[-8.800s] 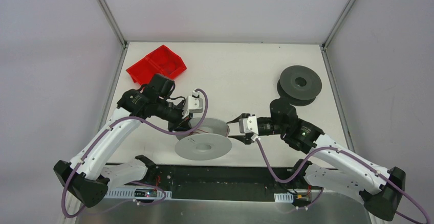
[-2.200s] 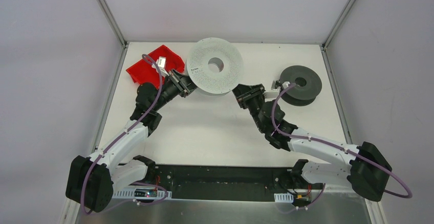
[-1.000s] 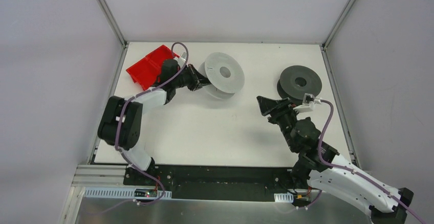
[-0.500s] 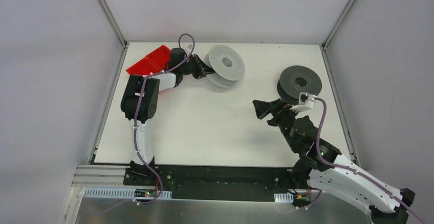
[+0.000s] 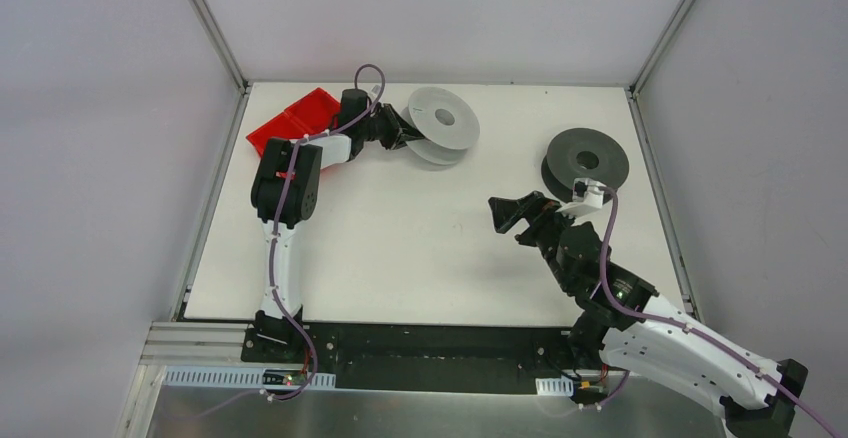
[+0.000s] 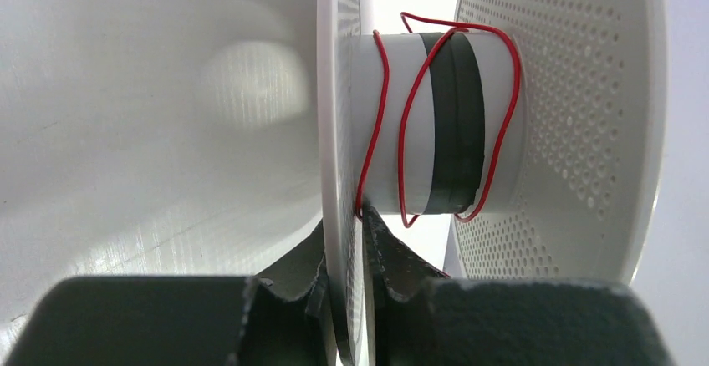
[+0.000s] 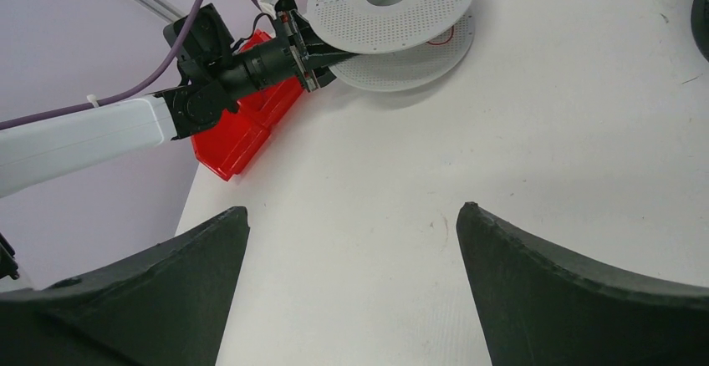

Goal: Wrap the cables
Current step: Place the cable reel at the center of the board.

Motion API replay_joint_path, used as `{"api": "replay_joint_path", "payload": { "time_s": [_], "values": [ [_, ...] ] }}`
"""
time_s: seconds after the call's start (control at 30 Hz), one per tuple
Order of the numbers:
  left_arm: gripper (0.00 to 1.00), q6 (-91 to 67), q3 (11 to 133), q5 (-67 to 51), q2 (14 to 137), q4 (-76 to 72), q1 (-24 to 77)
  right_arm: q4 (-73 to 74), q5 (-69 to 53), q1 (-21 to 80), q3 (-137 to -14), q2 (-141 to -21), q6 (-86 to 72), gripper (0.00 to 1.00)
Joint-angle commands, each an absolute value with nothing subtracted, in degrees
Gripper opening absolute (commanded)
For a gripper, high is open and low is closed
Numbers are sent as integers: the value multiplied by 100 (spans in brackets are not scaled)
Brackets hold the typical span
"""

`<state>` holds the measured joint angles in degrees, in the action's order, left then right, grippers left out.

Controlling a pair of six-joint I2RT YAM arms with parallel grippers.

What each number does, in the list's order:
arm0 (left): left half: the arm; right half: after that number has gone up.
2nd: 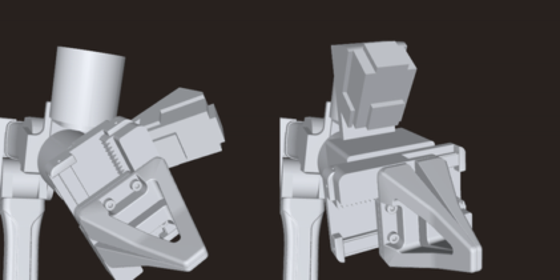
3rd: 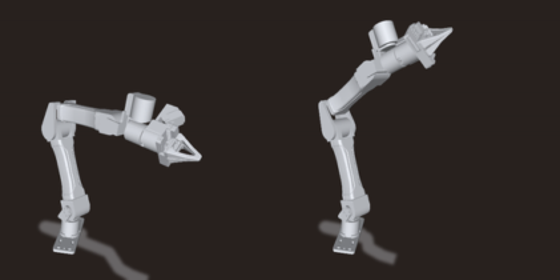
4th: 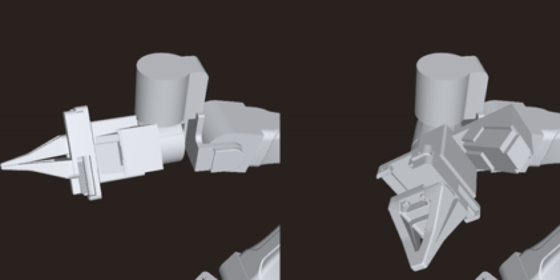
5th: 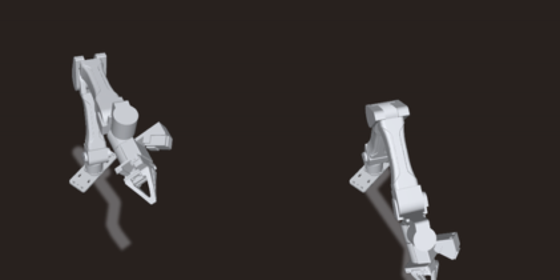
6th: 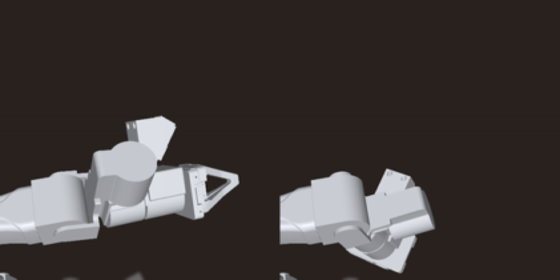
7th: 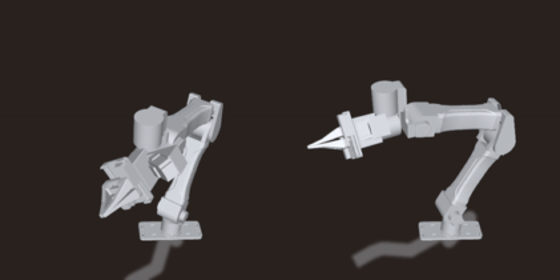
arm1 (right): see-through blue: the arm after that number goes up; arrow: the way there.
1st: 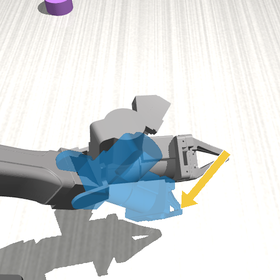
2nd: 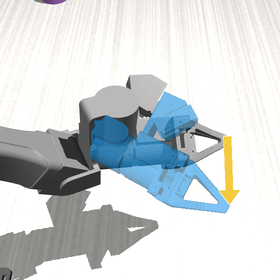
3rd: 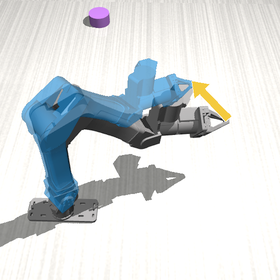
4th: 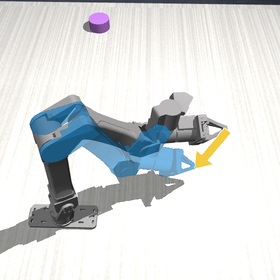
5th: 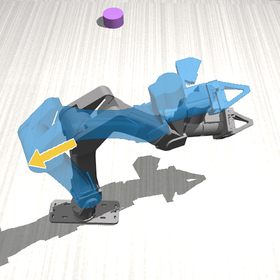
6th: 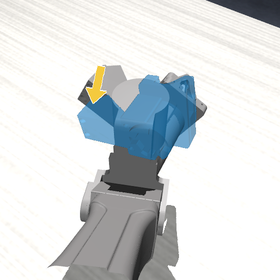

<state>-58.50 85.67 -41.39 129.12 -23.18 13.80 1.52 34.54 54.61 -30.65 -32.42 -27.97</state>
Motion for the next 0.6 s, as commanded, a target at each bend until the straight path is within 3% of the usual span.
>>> {"api": "replay_joint_path", "payload": {
  "time_s": [0.0, 0.57],
  "values": [
    [12, -5689, 8732, -4133, 12874, -2287, 1307, 26, 3626, 5458, -3364, -3213, -2605, 99],
    [23, -5207, 8010, -3825, 12354, -1781, 1099, -185, 3536, 5458, -3349, -3334, -2714, 99]
  ]
}}
